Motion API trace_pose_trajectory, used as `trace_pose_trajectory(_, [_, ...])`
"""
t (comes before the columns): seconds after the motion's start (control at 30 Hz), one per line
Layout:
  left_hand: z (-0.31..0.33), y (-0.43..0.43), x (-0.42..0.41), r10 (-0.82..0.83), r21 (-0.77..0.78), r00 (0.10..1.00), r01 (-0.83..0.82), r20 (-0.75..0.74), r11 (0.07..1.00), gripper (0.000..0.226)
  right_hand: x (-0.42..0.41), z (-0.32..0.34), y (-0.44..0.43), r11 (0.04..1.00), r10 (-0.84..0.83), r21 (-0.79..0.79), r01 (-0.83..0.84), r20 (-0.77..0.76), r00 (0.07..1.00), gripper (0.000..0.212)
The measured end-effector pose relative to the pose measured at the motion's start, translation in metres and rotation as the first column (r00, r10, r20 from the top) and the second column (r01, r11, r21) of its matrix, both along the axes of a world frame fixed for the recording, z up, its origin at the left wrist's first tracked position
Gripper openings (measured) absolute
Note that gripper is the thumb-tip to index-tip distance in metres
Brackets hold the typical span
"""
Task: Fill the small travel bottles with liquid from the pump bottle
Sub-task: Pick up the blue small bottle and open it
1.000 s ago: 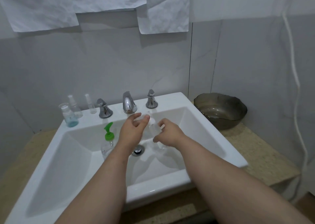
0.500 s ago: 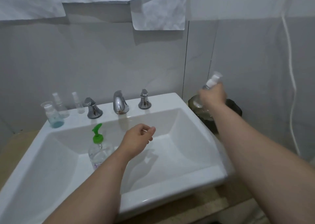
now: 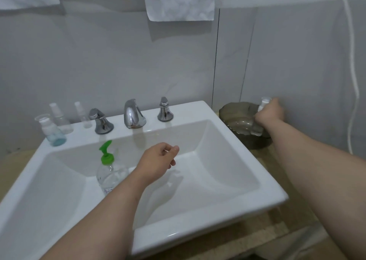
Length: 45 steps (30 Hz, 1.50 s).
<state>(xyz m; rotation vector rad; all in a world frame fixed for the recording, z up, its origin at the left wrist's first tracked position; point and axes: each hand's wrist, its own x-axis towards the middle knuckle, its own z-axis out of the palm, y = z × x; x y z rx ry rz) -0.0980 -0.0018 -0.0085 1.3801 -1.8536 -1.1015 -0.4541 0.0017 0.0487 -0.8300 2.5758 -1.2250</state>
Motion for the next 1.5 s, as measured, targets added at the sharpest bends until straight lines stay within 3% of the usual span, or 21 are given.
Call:
trace_pose_trajectory(0.3, [0.002,0.003,-0.001,-0.006,-0.008,0.999,0.006,0.039,1.000,0.032,0.002,-0.006,0.004,1.000,-0.014,0.000,0.014,-0.046,0.999,0.064])
trace_pose_trajectory(0.53, [0.001,0.002,-0.001,-0.007,-0.009,0.999,0.007,0.048,1.000,0.033,0.029,0.001,0.005,0.989,-0.088,0.078,0.123,-0.354,0.931,0.085])
trace_pose_trajectory(0.6, [0.002,0.002,-0.001,-0.008,-0.014,0.999,0.009,0.040,1.000,0.034,0.049,0.013,0.005,0.996,-0.087,-0.012,0.093,-0.482,0.872,0.075])
trace_pose_trajectory(0.67, [0.002,0.001,0.001,0.005,-0.031,0.999,-0.003,0.040,1.000,0.035,0.078,0.028,0.005,0.993,-0.004,-0.100,-0.060,-0.545,0.839,0.050])
trace_pose_trajectory(0.73, [0.003,0.001,0.002,0.044,-0.058,0.998,-0.042,0.033,0.997,0.037,0.115,0.039,0.005,0.948,0.223,-0.103,-0.303,-0.465,0.857,0.030])
trace_pose_trajectory(0.87, [0.015,0.003,0.001,0.133,-0.094,0.990,-0.129,0.047,0.987,0.040,0.188,0.032,0.004,0.842,0.521,-0.032,-0.539,-0.209,0.827,0.029])
trace_pose_trajectory(0.93, [0.026,0.007,0.009,0.183,-0.128,0.981,-0.172,0.073,0.977,0.038,0.215,0.015,0.003,0.829,0.556,0.008,-0.559,-0.116,0.823,0.024])
trace_pose_trajectory(1.0, [0.036,0.011,0.018,0.217,-0.167,0.972,-0.200,0.090,0.965,0.036,0.228,-0.012,0.005,0.833,0.550,0.150,-0.533,-0.123,0.826,0.020])
trace_pose_trajectory(1.1, [0.056,0.023,0.035,0.242,-0.163,0.960,-0.218,0.141,0.962,0.035,0.235,-0.038,0.013,0.743,0.625,0.378,-0.552,-0.098,0.774,0.024])
trace_pose_trajectory(1.23, [0.070,0.037,0.067,0.297,-0.282,0.925,-0.226,0.239,0.932,0.035,0.240,-0.032,0.016,0.642,0.729,0.477,-0.600,-0.137,0.670,0.024])
trace_pose_trajectory(1.4, [0.072,0.023,0.128,0.543,-0.387,0.797,-0.429,0.264,0.817,0.042,0.281,-0.009,0.010,0.424,0.877,0.586,-0.691,-0.074,0.475,0.032])
trace_pose_trajectory(1.5, [0.063,0.008,0.160,0.620,-0.392,0.732,-0.502,0.283,0.771,0.039,0.309,-0.014,0.011,0.410,0.878,0.527,-0.744,-0.009,0.478,0.029])
